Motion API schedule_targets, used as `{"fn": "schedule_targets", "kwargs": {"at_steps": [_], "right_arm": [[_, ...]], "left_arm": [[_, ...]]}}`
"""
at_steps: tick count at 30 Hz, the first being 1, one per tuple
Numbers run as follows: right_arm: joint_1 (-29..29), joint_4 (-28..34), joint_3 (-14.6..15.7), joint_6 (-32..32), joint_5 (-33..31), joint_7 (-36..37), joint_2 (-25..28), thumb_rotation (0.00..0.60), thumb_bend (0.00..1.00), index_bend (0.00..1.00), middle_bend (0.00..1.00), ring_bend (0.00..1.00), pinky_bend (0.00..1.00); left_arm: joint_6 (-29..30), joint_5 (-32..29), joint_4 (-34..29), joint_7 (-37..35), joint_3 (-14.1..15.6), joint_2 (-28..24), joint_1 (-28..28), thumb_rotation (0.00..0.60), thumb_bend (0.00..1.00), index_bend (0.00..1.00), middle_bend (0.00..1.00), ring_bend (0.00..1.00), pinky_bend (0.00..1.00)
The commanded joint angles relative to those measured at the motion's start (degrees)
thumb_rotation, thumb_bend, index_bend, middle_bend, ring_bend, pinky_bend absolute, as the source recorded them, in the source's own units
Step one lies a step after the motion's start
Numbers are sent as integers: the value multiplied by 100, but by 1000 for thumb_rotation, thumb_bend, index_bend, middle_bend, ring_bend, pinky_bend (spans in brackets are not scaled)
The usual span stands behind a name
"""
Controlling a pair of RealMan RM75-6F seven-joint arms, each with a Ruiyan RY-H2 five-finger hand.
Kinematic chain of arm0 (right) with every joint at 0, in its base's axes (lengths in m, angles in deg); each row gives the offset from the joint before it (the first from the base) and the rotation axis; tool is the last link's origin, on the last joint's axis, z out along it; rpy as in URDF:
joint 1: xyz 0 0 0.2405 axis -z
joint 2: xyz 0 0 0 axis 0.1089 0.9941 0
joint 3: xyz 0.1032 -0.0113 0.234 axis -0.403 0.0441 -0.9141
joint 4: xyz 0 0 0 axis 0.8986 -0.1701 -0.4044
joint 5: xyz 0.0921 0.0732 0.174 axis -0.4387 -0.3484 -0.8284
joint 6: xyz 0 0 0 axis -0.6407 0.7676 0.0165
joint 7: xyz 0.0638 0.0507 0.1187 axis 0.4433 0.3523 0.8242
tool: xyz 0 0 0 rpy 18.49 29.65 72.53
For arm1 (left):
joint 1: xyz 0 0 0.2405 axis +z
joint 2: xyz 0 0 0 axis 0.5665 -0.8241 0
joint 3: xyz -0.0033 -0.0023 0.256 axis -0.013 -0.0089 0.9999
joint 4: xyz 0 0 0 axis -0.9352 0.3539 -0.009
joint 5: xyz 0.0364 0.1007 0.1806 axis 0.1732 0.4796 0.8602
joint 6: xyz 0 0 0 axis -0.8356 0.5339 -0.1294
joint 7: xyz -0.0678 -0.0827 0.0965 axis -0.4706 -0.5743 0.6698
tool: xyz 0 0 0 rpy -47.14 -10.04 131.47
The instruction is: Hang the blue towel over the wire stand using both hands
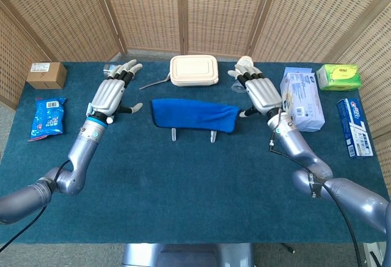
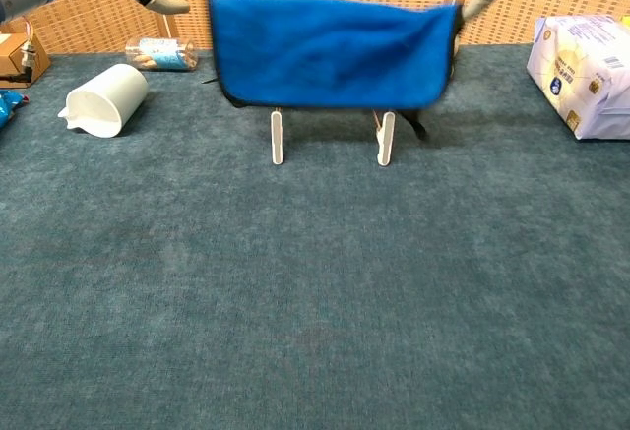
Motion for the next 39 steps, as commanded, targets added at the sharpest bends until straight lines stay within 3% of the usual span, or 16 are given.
{"fn": "schedule_targets", "kwargs": {"at_steps": [1,39], "right_arm": [[3,14,10,-7,-28,-43,12,600,37,107,33,0,0],[254,277,335,137,64,-641,306,600,35,72,30,0,0]], "left_arm": [[-10,-14,-10,25,7,-16,6,600,337,24,0,0,0],[162,-66,-490,141,14,-389,214,600,337,4,0,0,0]]}}
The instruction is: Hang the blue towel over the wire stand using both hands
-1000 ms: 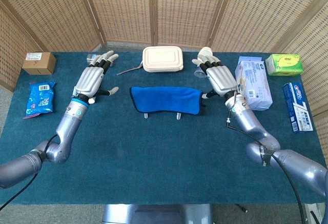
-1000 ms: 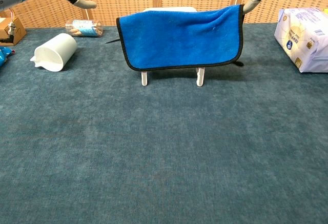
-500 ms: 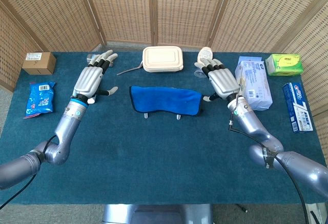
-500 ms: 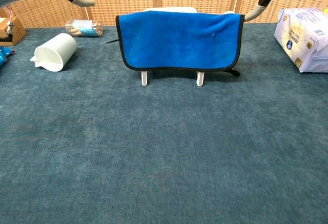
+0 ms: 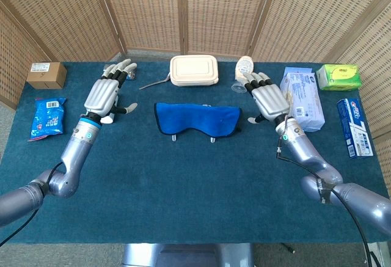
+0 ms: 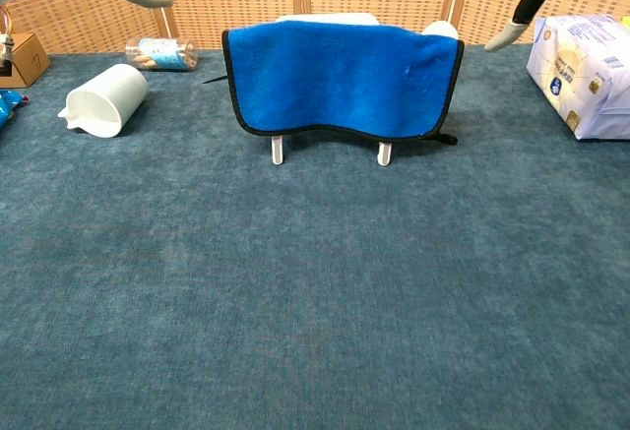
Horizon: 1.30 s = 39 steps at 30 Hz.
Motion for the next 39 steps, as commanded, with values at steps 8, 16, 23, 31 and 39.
{"fn": "schedule_targets", "kwargs": {"at_steps": [8,16,23,31,39], "right_arm": [[320,394,-109,329,-104,254,287,600,34,83,37,0,0],[761,903,-95,841,-128,320,553,600,90,98,41,0,0],[1168,1378,-36,1327,-222,142,750,600,99,92,39,0,0],[1787,2182,139,2117,-230,-247,1004,600,124,71,38,0,0],[2333,2736,375,2686,-219,-588,1171,600,123,70,38,0,0]], "left_arm": [[344,-70,-613,-96,33,-384,417,600,338,50,1,0,0],[750,-176,-1623,-88,238,-994,1078,600,337,144,26,0,0],[1178,-176,-2585,11,590,-1592,1767,600,338,178,38,0,0],[1954,248,-3493,16,1126,-2214,2684,600,338,189,40,0,0],[2567,726,-3777,-43,1611,-2438,3414,600,338,194,55,0,0]]}}
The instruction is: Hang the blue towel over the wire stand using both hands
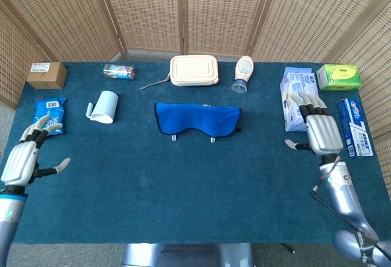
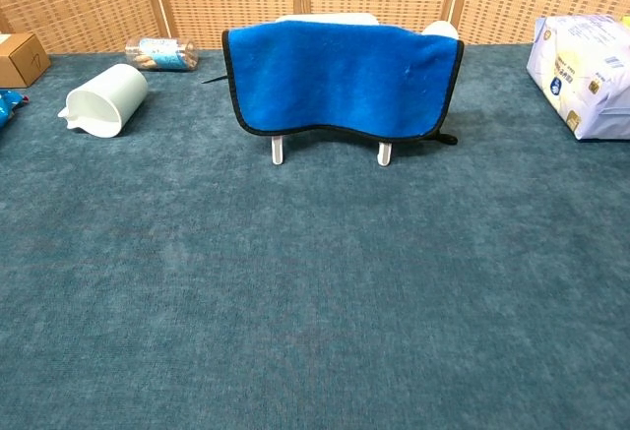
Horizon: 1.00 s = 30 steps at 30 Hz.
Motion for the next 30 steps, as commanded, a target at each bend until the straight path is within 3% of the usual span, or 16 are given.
{"fn": "schedule_targets", "kwargs": {"at_steps": [1,7,18,30], "right_arm": [[291,257,168,285,13,-182,97,600,123,70,38,0,0],[725,525,380,816,94,-590,120,600,123,70,37,0,0],[1508,865,717,1588,267,-834,97,600,124,70,37,0,0],[1721,787,703,1608,596,-771,-44,600,124,71,37,0,0]], "left_arm": [[295,293,-85,45,330,-85,373,600,338,196,57,0,0],[638,656,-6,252,658,59,798,600,337,210,65,0,0],[1199,1146,131,794,996,382,1398,600,337,239,96,0,0],[1413,1309,-88,1136,835,364,1577,600,337,248,102,5,0]]}}
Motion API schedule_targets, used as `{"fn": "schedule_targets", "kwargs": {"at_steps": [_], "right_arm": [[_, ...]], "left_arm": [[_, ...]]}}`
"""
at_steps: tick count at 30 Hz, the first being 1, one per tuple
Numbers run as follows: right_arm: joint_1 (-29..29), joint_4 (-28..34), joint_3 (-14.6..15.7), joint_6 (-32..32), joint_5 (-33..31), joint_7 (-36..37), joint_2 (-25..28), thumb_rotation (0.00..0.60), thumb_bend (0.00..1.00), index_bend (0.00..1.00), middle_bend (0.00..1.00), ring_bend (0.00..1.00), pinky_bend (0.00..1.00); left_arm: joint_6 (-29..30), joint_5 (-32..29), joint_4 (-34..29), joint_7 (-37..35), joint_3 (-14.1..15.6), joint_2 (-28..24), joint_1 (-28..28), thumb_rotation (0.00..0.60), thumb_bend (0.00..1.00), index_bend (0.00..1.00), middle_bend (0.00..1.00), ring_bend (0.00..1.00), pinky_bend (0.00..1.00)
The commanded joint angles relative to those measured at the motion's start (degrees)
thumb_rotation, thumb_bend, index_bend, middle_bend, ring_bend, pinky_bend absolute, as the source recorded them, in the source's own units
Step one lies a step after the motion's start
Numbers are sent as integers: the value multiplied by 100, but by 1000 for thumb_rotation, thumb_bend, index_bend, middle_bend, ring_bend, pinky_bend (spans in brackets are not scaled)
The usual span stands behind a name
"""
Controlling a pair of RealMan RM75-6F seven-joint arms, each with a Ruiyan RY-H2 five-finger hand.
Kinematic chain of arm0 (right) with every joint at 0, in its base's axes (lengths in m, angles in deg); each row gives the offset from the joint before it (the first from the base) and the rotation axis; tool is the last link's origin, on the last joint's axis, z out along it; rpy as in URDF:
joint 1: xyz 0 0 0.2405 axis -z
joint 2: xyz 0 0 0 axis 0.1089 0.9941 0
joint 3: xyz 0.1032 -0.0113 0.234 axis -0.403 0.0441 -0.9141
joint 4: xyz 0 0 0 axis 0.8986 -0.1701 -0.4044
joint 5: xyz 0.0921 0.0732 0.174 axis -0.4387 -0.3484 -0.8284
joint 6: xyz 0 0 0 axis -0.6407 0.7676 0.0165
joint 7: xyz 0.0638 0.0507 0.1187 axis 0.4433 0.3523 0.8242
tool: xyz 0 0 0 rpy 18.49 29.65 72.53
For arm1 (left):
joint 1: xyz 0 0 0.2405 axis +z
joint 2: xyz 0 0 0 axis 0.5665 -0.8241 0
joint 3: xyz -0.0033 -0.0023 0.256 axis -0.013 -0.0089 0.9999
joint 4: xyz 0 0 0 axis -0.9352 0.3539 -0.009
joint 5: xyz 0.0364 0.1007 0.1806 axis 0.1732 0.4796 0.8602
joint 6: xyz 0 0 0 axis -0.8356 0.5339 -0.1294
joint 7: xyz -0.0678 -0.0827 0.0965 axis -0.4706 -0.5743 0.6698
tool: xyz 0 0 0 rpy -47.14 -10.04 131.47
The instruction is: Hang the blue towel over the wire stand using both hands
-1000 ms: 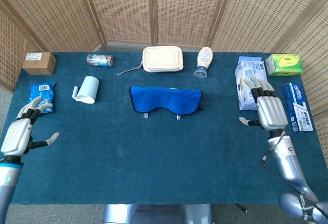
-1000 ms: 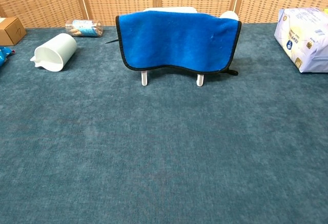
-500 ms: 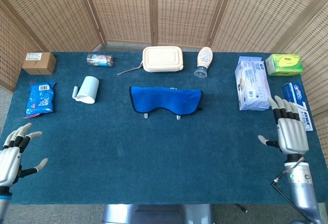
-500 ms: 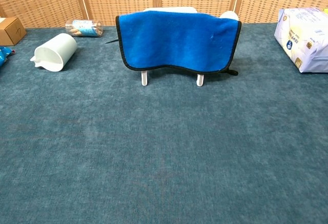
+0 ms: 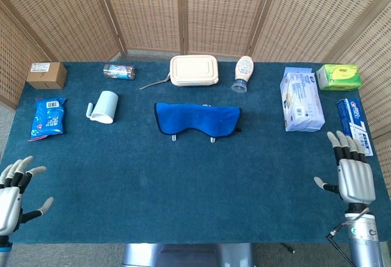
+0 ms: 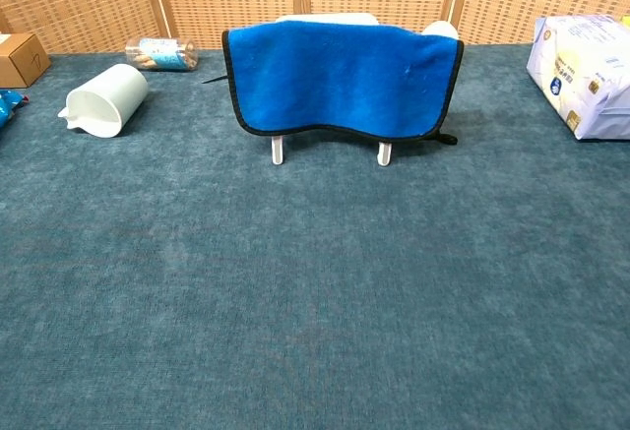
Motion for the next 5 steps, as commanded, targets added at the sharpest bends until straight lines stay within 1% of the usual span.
{"fn": "schedule_targets", "kwargs": {"at_steps": [1,5], "right_arm": [[14,-17,-26,-21,17,6,-22,600,124,71,37,0,0],[40,-27,-80,-37,40,0,-50,600,124,70,37,0,0]], "left_arm": [[13,5,-48,46,-51,-27,18,600,337,249,101,5,0],[-52,-51,-86,47,-118,-58,11,600,337,249,101,5,0]]}}
